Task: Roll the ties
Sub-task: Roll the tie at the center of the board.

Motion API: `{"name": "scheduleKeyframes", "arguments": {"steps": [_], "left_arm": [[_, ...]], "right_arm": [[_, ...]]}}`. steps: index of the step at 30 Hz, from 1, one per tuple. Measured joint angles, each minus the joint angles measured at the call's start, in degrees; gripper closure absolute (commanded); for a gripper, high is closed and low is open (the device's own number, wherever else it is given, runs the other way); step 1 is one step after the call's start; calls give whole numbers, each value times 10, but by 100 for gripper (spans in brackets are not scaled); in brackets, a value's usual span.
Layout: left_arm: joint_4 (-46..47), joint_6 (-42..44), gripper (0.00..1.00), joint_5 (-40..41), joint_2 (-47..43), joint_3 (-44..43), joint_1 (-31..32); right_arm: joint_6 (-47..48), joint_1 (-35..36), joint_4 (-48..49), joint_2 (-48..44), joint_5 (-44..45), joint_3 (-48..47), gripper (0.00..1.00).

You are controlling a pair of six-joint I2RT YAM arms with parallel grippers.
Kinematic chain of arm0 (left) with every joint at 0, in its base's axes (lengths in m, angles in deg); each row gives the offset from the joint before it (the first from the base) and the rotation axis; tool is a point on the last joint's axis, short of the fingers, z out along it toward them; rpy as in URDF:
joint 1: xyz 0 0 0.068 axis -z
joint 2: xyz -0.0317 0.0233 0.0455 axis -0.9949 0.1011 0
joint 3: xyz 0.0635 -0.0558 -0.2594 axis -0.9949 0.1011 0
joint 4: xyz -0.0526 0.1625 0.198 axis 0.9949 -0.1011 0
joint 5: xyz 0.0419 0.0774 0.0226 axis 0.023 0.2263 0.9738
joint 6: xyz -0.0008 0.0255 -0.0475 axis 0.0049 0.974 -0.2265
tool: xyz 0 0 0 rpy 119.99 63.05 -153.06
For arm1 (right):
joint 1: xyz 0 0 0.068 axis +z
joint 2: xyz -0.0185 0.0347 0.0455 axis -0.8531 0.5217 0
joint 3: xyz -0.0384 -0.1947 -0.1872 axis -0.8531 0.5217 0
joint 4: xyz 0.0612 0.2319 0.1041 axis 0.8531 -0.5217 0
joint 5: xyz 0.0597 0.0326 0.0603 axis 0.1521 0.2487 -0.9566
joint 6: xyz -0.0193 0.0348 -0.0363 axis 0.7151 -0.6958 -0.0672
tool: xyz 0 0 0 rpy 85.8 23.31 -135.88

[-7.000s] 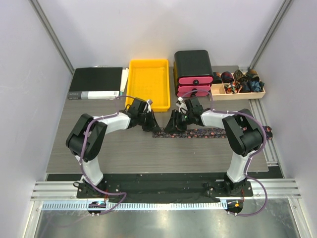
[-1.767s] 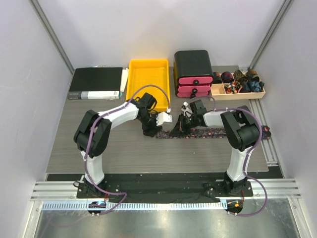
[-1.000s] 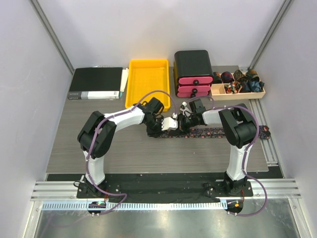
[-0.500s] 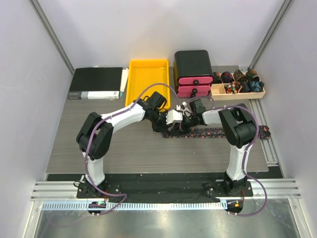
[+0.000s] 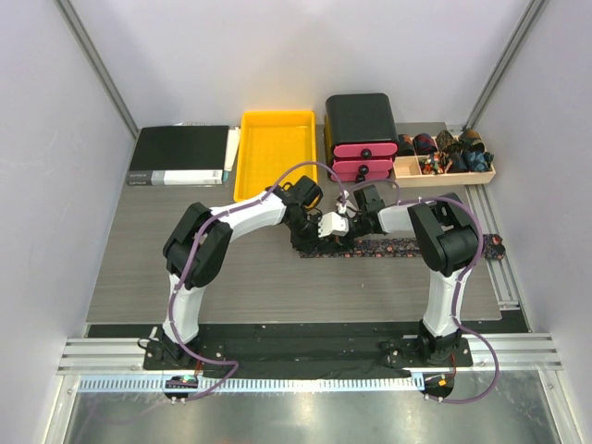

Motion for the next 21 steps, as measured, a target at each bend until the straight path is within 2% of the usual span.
{"name": "scheduleKeyframes", "arguments": {"steps": [2, 3, 7, 14, 21], "left_arm": [[-1, 3, 72, 1, 0, 0, 0], [-2, 4, 72, 0, 0, 0, 0], [-10, 8, 72, 1, 0, 1, 2], [-12, 17, 71, 4, 0, 2, 3], [-12, 19, 69, 4, 1, 2, 3]], "right_arm": [[0, -1, -2, 0, -2, 0, 77], [2, -3, -5, -1, -6, -1, 72], [18, -15, -45, -18, -12, 0, 60], [40, -42, -99, -56, -11, 0, 60], [16, -40, -67, -58, -21, 16, 59]]}}
